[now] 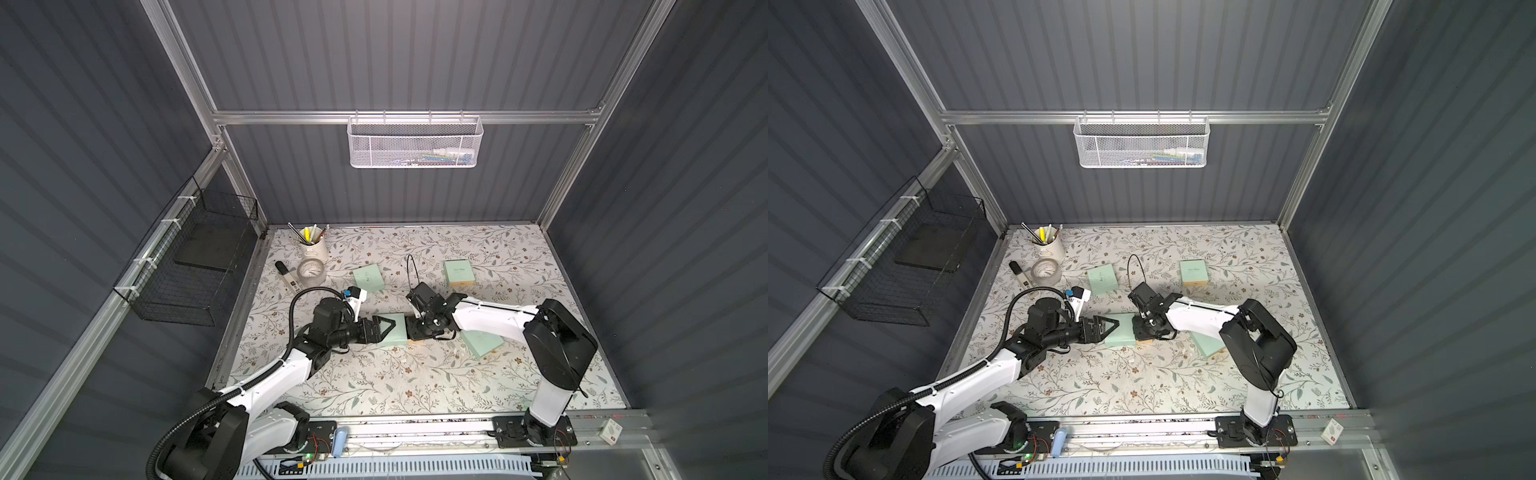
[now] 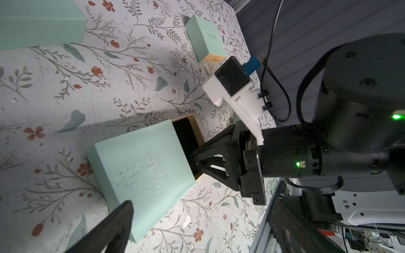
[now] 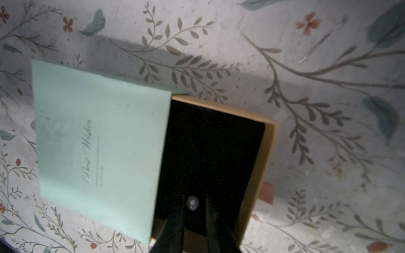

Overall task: Take out the earrings from the drawer-style jewelry box
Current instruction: Pick up the earring from the drawer.

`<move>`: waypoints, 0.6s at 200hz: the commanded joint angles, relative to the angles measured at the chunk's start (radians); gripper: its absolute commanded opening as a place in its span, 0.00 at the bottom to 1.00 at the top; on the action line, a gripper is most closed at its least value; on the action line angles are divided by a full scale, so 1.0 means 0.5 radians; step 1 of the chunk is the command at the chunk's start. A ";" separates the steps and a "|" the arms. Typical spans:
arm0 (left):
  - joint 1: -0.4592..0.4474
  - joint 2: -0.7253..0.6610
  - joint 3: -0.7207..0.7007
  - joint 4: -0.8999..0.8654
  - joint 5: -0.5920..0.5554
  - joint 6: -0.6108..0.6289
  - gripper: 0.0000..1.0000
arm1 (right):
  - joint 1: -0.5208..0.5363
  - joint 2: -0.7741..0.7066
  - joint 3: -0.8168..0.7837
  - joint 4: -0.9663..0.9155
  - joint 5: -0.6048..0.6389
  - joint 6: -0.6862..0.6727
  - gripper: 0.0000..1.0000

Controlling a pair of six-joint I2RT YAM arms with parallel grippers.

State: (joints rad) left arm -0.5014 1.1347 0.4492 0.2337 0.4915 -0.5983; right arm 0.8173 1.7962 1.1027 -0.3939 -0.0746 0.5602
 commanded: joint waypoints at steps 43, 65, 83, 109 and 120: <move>0.009 0.019 0.000 0.047 0.036 -0.015 1.00 | 0.010 0.056 0.046 -0.039 0.036 0.000 0.20; 0.010 0.048 0.003 0.097 0.082 -0.030 1.00 | 0.012 0.055 0.043 -0.031 0.035 0.002 0.18; 0.009 0.102 0.020 0.146 0.133 -0.050 1.00 | 0.013 0.048 0.040 -0.028 0.028 0.003 0.16; 0.009 0.168 0.019 0.225 0.154 -0.085 1.00 | 0.016 0.019 0.025 -0.020 0.027 0.009 0.13; 0.009 0.195 0.020 0.253 0.165 -0.098 1.00 | 0.016 0.007 0.022 -0.018 0.025 0.011 0.13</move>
State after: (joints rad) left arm -0.5014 1.2106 0.4496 0.3023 0.5373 -0.6247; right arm 0.8173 1.8042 1.1091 -0.3923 -0.0704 0.5613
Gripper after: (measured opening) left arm 0.997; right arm 0.136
